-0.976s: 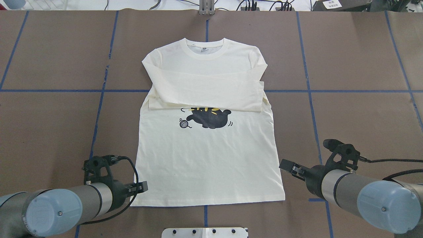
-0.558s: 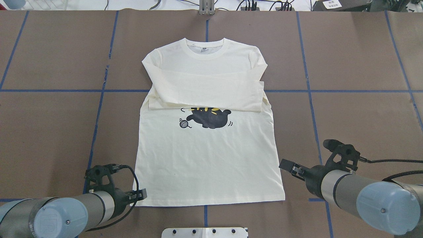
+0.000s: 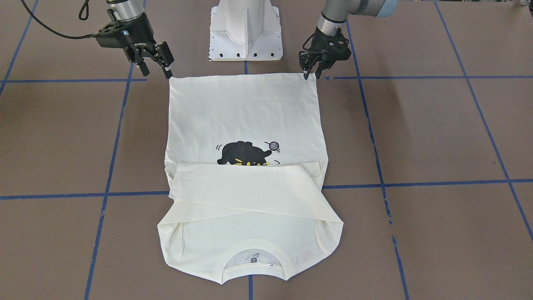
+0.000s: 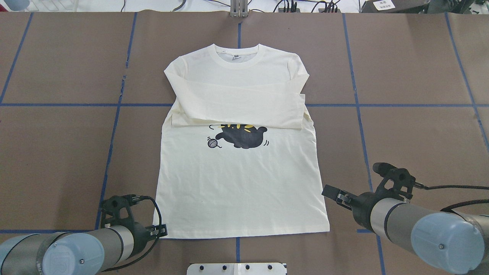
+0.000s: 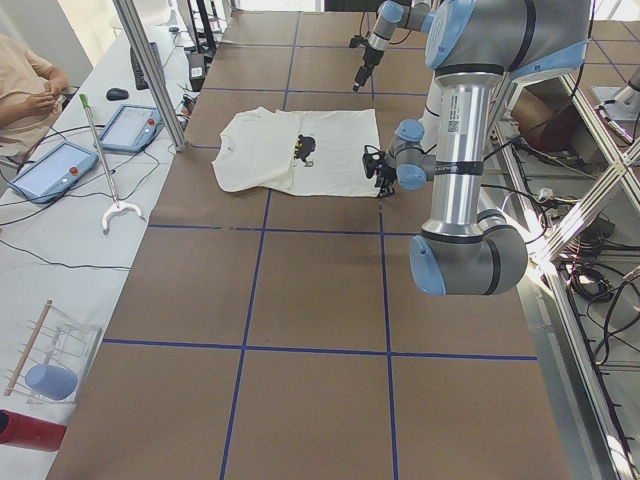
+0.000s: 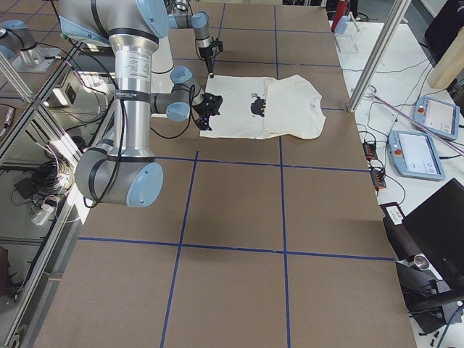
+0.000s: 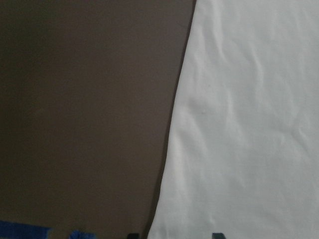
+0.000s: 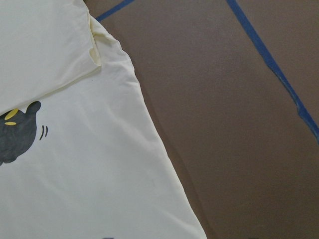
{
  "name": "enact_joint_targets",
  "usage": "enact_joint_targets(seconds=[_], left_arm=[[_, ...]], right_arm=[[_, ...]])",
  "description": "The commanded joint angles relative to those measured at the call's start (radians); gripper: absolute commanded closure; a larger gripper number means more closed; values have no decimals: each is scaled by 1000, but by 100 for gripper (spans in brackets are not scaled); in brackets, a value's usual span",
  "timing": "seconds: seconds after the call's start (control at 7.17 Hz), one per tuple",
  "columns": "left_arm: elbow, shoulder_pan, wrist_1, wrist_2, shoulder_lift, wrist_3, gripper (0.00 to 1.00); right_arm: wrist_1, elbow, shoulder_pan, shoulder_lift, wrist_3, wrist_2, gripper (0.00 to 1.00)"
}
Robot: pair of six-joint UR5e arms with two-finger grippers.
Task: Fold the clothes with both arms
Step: 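Grasp the hem corners with both grippers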
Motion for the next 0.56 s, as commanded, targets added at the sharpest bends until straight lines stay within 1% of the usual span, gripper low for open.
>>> enact_joint_targets(seconds=[0.0,0.42], left_arm=[[0,2,0,0,1,-14,71],[15,4,0,0,-1,-14,70]], right_arm=[[0,0,-8,0,0,-9,8],[0,0,-12,0,2,-9,7]])
